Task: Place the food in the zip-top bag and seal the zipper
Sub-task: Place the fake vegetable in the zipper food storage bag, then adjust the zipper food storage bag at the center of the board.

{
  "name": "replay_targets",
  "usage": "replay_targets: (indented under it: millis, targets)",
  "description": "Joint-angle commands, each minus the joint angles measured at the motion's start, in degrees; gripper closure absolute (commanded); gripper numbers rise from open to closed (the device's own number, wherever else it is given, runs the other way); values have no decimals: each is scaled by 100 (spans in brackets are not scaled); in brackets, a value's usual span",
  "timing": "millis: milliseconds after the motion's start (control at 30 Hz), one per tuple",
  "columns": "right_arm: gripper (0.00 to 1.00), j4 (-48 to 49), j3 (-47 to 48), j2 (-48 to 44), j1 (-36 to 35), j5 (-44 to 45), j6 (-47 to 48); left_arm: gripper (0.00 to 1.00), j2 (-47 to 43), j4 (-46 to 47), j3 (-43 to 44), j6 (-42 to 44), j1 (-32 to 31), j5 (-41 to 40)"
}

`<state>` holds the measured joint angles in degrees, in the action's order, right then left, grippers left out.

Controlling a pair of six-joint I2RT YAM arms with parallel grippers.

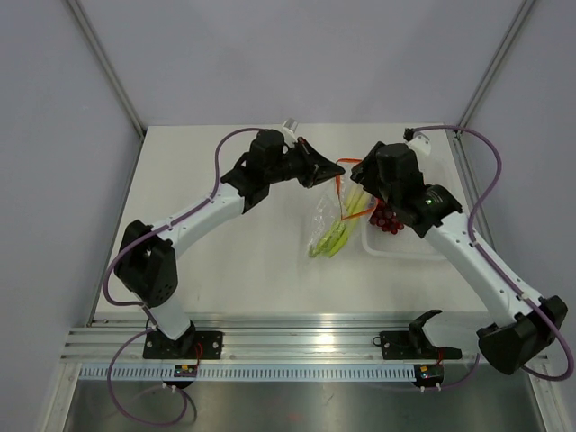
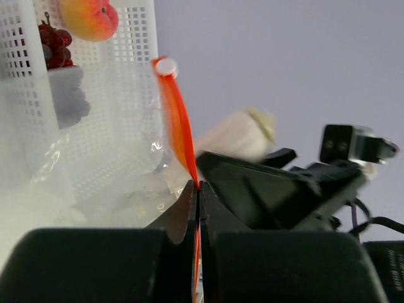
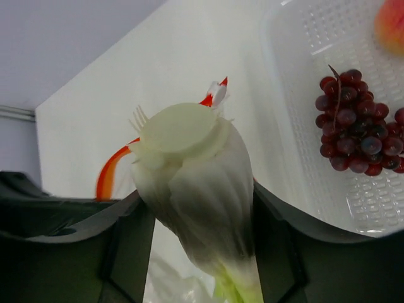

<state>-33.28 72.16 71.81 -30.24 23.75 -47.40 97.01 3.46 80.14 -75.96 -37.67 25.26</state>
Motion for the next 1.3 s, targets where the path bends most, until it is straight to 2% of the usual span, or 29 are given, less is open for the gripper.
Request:
replay_targets:
  millis: [0, 167, 267, 367, 400, 467, 533, 567, 700, 900, 1000, 1100, 1267]
  targets:
    - [33, 200, 649, -615, -52, -247, 818, 100, -262, 339, 353, 186, 58, 287]
    - [29, -371, 1194, -800, -52, -134, 1022, 100, -253, 409, 415, 249, 58, 454]
    - [27, -592, 1073, -862, -52, 243, 1004, 100, -297, 532, 424, 266, 58, 542]
    - [28, -689, 809, -879, 44, 87, 890, 100, -288, 655, 432, 275, 58, 630]
    - [35, -611, 739, -862, 44, -131, 855, 100, -279, 673, 467, 275, 58, 647]
    - [40, -391, 563, -792, 44, -422, 811, 100, -209, 725, 476, 249, 58, 691]
    - [51, -364, 536, -600, 53, -713, 785, 100, -200, 770, 468, 214, 58, 709]
    - [52, -372, 553, -520, 53, -792, 785, 100, -183, 805, 468, 205, 58, 726]
    - [41, -417, 641, -291, 53, -898, 793, 100, -209, 779, 450, 240, 67, 726]
    - [37, -785, 729, -483, 149, -354, 863, 100, -297, 849, 257, 214, 119, 814]
    - [36, -803, 431, -729, 518, -625, 925, 100, -314, 866, 213, 214, 155, 867]
    - [36, -680, -278, -1071, 1036, -1194, 943, 100, -332, 849, 221, 222, 172, 902]
    - [33, -601, -913, -1564, 1371, -1557, 707, 100, -315, 787, 283, 231, 181, 850]
